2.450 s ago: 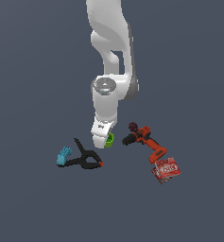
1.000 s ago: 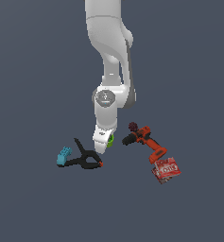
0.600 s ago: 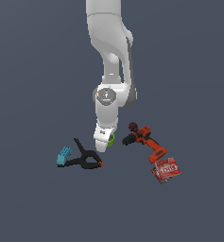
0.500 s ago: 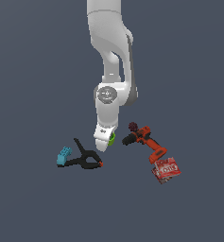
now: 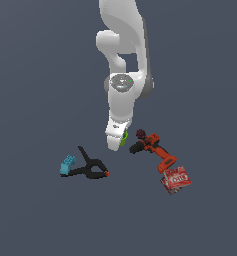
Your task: Pick up a designated object from a clutter of objects.
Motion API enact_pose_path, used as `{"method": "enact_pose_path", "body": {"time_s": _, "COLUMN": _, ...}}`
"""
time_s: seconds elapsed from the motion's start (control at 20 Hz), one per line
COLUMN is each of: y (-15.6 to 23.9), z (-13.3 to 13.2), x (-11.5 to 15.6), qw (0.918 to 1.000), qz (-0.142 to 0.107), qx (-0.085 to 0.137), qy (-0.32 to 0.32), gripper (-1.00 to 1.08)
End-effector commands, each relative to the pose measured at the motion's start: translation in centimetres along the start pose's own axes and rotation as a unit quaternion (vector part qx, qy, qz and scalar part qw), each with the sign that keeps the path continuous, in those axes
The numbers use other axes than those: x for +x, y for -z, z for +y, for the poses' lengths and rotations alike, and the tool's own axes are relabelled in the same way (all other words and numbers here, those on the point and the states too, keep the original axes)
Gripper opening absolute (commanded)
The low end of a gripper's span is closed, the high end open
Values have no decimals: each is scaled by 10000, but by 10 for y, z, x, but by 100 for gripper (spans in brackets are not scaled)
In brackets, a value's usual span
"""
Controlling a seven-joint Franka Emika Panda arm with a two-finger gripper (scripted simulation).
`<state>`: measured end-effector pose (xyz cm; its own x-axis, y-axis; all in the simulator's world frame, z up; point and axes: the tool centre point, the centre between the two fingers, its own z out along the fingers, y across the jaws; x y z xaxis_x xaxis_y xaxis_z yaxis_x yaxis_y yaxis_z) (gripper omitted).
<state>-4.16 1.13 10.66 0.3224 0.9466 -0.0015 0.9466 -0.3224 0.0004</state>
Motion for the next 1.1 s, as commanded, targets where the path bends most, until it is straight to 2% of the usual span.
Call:
{"method": "enact_pose_path", "body": {"time_s": 0.0, "y": 20, "z": -9, "x": 7, "qw": 10000, "qz": -2, "qx": -9, "qy": 3, "gripper": -100}}
{"method": "enact_pose_path", "body": {"time_s": 1.05, "y": 211, "z": -94, "x": 79, "qw": 10000, "qz": 2, "qx": -1, "qy": 10, "gripper": -100}}
